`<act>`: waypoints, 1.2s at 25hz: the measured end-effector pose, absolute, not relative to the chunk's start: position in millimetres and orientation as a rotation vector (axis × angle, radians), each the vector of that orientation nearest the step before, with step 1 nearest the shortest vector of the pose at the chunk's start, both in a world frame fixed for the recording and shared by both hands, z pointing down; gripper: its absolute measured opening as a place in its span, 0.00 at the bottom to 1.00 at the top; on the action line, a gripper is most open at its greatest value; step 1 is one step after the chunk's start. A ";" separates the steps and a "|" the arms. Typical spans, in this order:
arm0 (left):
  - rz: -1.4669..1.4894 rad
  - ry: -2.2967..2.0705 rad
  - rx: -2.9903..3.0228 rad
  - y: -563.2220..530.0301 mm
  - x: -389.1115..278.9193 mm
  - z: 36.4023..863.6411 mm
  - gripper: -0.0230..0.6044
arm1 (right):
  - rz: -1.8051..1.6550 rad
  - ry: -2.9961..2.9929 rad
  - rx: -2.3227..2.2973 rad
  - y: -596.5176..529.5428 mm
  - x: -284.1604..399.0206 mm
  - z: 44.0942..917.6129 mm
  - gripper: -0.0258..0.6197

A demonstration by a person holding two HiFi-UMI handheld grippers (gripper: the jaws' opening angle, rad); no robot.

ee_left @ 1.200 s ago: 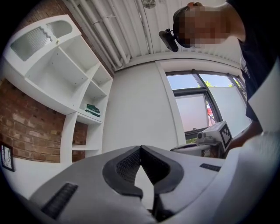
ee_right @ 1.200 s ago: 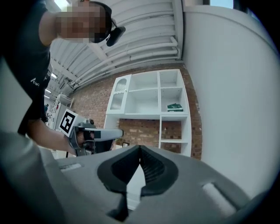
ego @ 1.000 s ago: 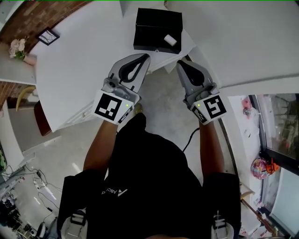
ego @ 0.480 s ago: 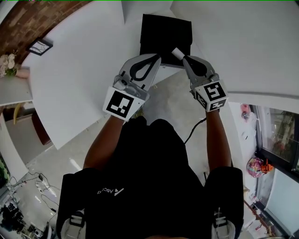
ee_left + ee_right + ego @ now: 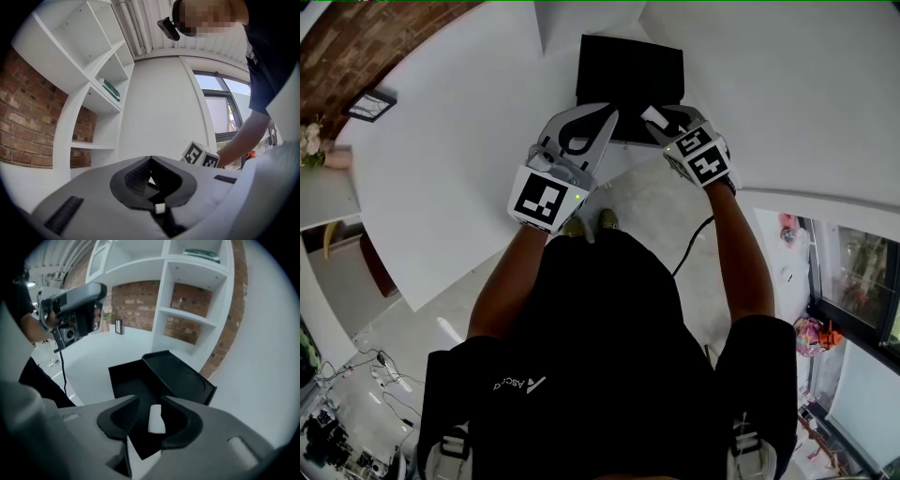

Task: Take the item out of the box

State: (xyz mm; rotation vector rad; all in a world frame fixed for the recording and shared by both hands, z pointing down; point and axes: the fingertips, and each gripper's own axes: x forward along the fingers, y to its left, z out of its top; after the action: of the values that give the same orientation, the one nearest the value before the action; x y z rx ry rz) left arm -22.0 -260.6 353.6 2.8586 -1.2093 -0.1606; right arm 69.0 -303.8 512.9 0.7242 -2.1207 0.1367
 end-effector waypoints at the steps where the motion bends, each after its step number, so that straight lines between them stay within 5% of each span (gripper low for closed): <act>1: -0.156 -1.208 2.855 -262.0 -21.0 355.8 0.03 | 0.151 -2.092 0.701 -306.2 69.6 520.0 0.26; 14: -0.170 -1.208 2.779 -275.5 -19.5 381.5 0.03 | 0.243 -1.796 0.549 -326.4 82.6 583.9 0.33; 30: -0.149 -1.189 2.760 -277.6 -14.2 397.3 0.03 | 0.184 -1.716 0.522 -328.6 86.3 603.9 0.30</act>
State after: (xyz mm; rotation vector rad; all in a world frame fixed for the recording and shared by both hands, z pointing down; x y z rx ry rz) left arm -14.2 -277.6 397.3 2.7604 -1.1885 -0.1490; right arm 86.3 -328.6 603.9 0.5223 -1.7164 0.1843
